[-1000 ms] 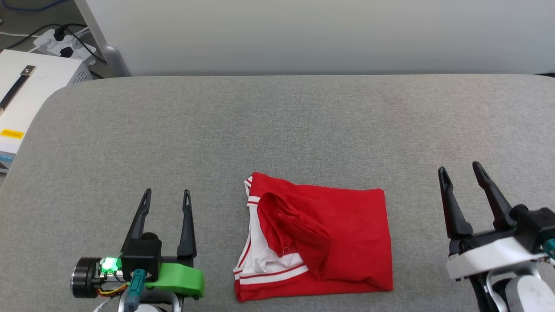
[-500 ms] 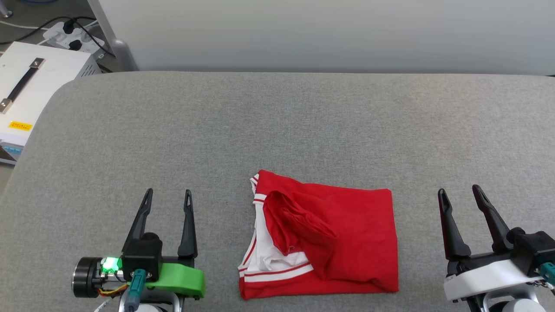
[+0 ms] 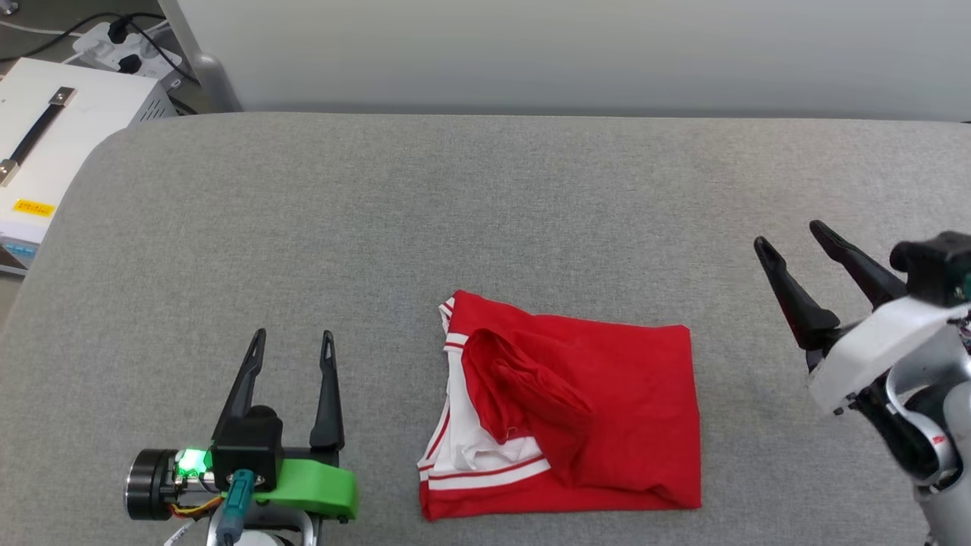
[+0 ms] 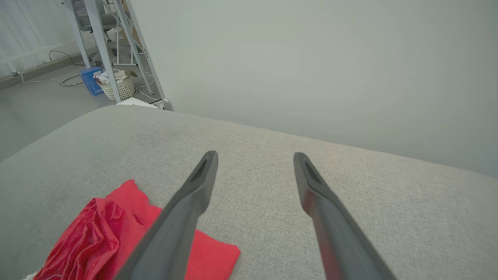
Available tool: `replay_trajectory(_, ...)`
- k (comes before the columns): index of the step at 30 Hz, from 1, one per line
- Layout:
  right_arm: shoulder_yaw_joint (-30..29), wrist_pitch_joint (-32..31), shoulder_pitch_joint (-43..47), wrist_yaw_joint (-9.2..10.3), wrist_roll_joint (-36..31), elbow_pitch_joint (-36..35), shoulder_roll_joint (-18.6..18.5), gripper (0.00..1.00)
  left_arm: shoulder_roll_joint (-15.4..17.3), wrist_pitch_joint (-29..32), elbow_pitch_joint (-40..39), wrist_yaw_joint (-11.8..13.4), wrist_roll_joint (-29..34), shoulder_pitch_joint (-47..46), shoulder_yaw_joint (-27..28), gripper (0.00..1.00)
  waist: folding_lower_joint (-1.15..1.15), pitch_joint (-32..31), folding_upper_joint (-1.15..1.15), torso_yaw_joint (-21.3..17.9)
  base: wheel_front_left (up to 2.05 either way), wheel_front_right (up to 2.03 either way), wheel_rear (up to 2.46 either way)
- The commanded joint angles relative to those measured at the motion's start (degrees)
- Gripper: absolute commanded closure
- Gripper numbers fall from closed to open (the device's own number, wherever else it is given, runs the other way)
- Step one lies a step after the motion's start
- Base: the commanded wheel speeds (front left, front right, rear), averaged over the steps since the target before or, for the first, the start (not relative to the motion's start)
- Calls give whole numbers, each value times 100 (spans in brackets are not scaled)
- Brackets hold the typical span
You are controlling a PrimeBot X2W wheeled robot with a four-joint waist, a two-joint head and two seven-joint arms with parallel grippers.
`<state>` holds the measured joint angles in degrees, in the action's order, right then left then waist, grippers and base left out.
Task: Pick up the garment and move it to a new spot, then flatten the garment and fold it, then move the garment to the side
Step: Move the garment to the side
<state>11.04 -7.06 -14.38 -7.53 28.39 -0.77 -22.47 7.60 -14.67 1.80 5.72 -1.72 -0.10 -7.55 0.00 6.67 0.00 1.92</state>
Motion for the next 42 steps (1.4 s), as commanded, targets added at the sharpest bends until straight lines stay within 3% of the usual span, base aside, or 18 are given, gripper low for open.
replay_trajectory(1, 126, -414, -190, 4, 301, 23, -181, 0, -12, -33, 8, -42, 24, -58, 2, 0, 0, 45, 0, 27, 0, 0, 0)
replay_trajectory(6, 567, -2123, -388, 4, 1508, 177, -758, 0, -41, -33, 22, -57, 24, -146, -18, 0, 0, 157, 0, 101, 0, 0, 0)
replay_trajectory(12, 796, -3459, -212, 4, 2571, 343, -936, 0, -90, -33, 32, -82, 34, -271, -75, 0, 0, 343, 0, 233, 0, 0, 0)
replay_trajectory(18, 1088, -3751, -126, 4, 2780, 538, -806, 0, -136, -33, 63, -124, 38, -445, -138, 0, 0, 591, 0, 397, 0, 0, 0)
replay_trajectory(24, 1366, -3602, -255, 4, 2849, 977, -453, 0, -173, -33, 89, -132, 48, -593, -169, 0, 0, 820, 0, 488, 0, 0, 0)
replay_trajectory(31, 1874, -3330, -353, 4, 2889, 1347, -284, 0, -203, -33, 157, -134, 59, -686, -202, 0, 0, 860, 0, 554, 0, 0, 0)
replay_trajectory(32, 1943, -3228, -370, 4, 2884, 1333, -316, 80, -205, -33, 167, -132, 58, -692, -199, 0, 0, 849, 0, 561, 0, 0, 0)
replay_trajectory(33, 2015, -3133, -388, 4, 2877, 1321, -358, 100, -206, -33, 176, -130, 55, -693, -195, 0, 0, 833, 0, 565, 0, 0, 0)
replay_trajectory(38, 2273, -2555, -632, 4, 2797, 1125, -600, 100, -209, -33, 222, -114, 44, -606, -169, 0, 0, 699, 0, 522, 0, 0, 0)
replay_trajectory(39, 2451, -2244, -852, 4, 2683, 935, -787, 100, -212, -33, 230, -99, 41, -523, -155, 0, 0, 597, 0, 443, 0, 0, 0)
replay_trajectory(42, 2663, -2077, -1070, 4, 2582, 672, -1037, 100, -207, -33, 223, -88, 28, -476, -122, 0, 0, 523, 0, 306, 0, 0, 0)
